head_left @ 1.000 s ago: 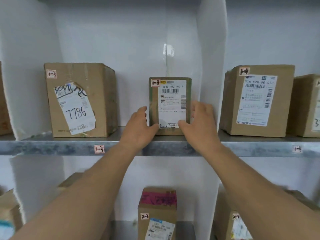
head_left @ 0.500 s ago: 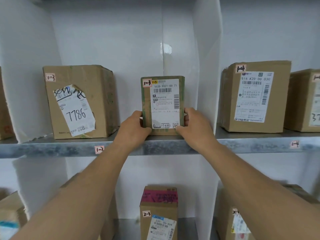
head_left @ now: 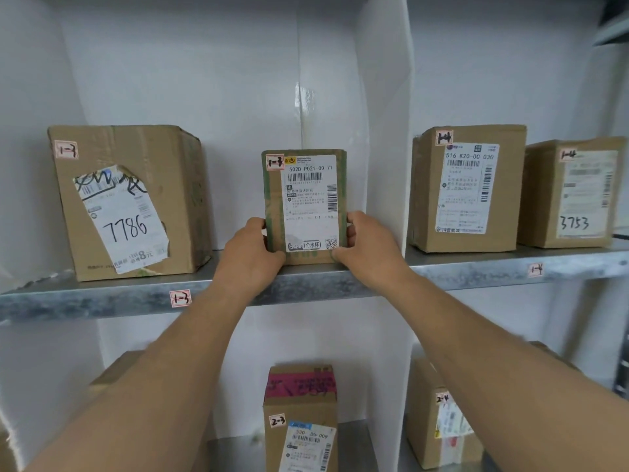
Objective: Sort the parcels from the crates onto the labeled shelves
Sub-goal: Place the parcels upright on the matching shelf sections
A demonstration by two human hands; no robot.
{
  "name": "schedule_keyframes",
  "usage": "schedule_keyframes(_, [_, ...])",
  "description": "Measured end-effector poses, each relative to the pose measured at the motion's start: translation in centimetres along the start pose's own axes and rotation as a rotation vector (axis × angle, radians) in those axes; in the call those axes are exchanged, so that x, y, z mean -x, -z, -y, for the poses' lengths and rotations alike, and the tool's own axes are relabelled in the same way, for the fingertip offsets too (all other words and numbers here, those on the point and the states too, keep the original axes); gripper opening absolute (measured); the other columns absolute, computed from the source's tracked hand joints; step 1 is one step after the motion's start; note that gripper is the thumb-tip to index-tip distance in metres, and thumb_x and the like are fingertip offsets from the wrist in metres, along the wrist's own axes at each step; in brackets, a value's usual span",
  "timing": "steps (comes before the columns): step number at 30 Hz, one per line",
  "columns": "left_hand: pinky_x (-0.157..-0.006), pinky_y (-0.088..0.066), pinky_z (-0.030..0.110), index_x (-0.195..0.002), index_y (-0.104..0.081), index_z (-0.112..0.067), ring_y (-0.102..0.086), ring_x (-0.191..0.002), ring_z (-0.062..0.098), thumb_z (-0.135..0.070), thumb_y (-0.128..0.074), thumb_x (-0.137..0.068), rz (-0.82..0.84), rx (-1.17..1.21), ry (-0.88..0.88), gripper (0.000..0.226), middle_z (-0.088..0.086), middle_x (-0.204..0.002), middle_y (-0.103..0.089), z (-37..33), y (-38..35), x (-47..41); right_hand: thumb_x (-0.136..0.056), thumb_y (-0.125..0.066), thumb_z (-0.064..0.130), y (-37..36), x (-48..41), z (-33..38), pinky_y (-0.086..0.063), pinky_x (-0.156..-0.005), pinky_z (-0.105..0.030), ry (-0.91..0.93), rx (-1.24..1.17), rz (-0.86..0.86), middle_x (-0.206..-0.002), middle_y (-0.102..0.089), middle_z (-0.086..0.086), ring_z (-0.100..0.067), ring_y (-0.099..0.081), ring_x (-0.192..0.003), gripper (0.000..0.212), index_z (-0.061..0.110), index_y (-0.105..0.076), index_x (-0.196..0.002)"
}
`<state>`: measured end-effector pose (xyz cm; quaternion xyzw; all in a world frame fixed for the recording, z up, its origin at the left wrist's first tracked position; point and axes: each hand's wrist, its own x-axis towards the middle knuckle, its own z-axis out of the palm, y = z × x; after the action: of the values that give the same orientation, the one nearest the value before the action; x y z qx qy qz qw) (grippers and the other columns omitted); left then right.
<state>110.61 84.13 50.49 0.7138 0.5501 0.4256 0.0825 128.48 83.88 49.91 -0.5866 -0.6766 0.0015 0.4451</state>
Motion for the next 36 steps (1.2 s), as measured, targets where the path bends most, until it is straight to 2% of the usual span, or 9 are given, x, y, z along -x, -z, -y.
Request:
schedule_keyframes(3, [-0.08, -0.043, 0.03, -0.136, -0.04, -0.015, -0.054, -0.092, 0.017, -0.017, -0.064, -0.089, 0.007, -0.002, -0.014, 0.053, 0.005, -0.122, -0.06, 0.1, -0.1, 0.0, -0.083, -0.067, 0.016, 0.1, 0.1, 0.3, -0.052, -0.087, -0.037, -0.003, 0.016, 0.002, -0.116, -0.062, -0.004, -0.019, -0.06, -0.102, 0.044, 0.017, -0.052, -0.124])
schedule_keyframes(6, [-0.091, -0.045, 0.037, -0.143, -0.032, -0.015, -0.056, -0.109, 0.023, -0.021, -0.066, -0.088, -0.016, 0.029, -0.009, 0.065, 0.008, -0.13, -0.055, 0.1, 0.0, 0.1, -0.081, -0.07, 0.019, 0.1, 0.4, 0.6, -0.052, -0.088, -0.039, -0.003, 0.025, -0.004, -0.118, -0.061, -0.005, -0.02, -0.06, -0.104, 0.046, 0.016, -0.053, -0.124])
schedule_keyframes(11, [-0.097, -0.042, 0.038, -0.146, -0.031, -0.016, -0.05, -0.122, 0.023, -0.031, -0.067, -0.087, -0.197, 0.171, 0.042, 0.071, 0.009, -0.139, -0.049, -0.1, 0.6, 1.0, -0.083, -0.068, 0.021, 2.0, 2.5, 0.6, -0.049, -0.093, -0.039, 0.085, 0.048, -0.031, -0.125, -0.05, -0.005, -0.02, -0.053, -0.115, 0.049, 0.014, -0.048, -0.128])
schedule_keyframes(14, [-0.094, -0.04, 0.032, -0.142, -0.038, -0.013, -0.052, -0.119, 0.022, -0.029, -0.067, -0.087, -0.362, 0.192, -0.02, 0.065, 0.011, -0.138, -0.049, -1.4, 0.8, 2.0, -0.087, -0.065, 0.021, 4.9, 3.5, 0.5, -0.048, -0.096, -0.038, 0.191, 0.028, -0.062, -0.131, -0.045, -0.006, -0.018, -0.051, -0.116, 0.059, 0.013, -0.039, -0.139])
schedule_keyframes(20, [-0.089, -0.044, 0.026, -0.133, -0.046, -0.017, -0.052, -0.103, 0.01, -0.024, -0.064, -0.088, -0.508, 0.235, -0.257, 0.049, -0.002, -0.121, -0.053, -9.8, -1.6, 3.4, -0.085, -0.066, 0.016, 11.0, 3.3, -2.0, -0.046, -0.093, -0.026, 0.306, -0.094, -0.13, -0.123, -0.049, 0.0, -0.003, -0.046, -0.101, 0.054, 0.013, -0.046, -0.135])
schedule_keyframes(24, [-0.09, -0.047, 0.029, -0.133, -0.047, -0.016, -0.055, -0.106, 0.015, -0.023, -0.063, -0.086, -0.468, 0.289, -0.373, 0.05, 0.0, -0.12, -0.054, -16.1, -6.0, 3.8, -0.083, -0.067, 0.017, 14.9, 2.3, -6.0, -0.048, -0.087, -0.026, 0.314, -0.072, -0.188, -0.113, -0.048, 0.005, -0.003, -0.048, -0.095, 0.048, 0.015, -0.051, -0.129])
schedule_keyframes(28, [-0.091, -0.042, 0.024, -0.136, -0.043, -0.016, -0.05, -0.109, 0.011, -0.022, -0.062, -0.089, -0.396, 0.148, -0.379, 0.051, -0.001, -0.124, -0.05, -19.7, -10.6, 3.8, -0.084, -0.067, 0.017, 18.0, 1.3, -11.0, -0.046, -0.094, -0.032, 0.283, -0.001, -0.203, -0.124, -0.051, -0.003, -0.012, -0.052, -0.106, 0.052, 0.013, -0.049, -0.132])
schedule_keyframes(31, [-0.098, -0.043, 0.034, -0.138, -0.04, -0.014, -0.049, -0.116, 0.018, -0.021, -0.063, -0.089, -0.334, 0.105, -0.294, 0.055, 0.003, -0.127, -0.049, -20.5, -13.5, 3.0, -0.085, -0.065, 0.017, 19.3, 0.8, -14.6, -0.041, -0.102, -0.032, 0.221, 0.031, -0.192, -0.131, -0.044, -0.006, -0.018, -0.048, -0.118, 0.056, 0.015, -0.044, -0.136])
schedule_keyframes(36, [-0.105, -0.038, 0.037, -0.145, -0.03, -0.011, -0.042, -0.13, 0.023, -0.019, -0.063, -0.088, -0.252, 0.064, -0.073, 0.066, 0.008, -0.144, -0.041, -20.1, -16.3, 1.6, -0.087, -0.06, 0.015, 18.7, 0.6, -18.2, -0.029, -0.104, -0.027, 0.169, 0.01, -0.127, -0.137, -0.036, -0.01, -0.023, -0.035, -0.129, 0.065, 0.01, -0.03, -0.145])
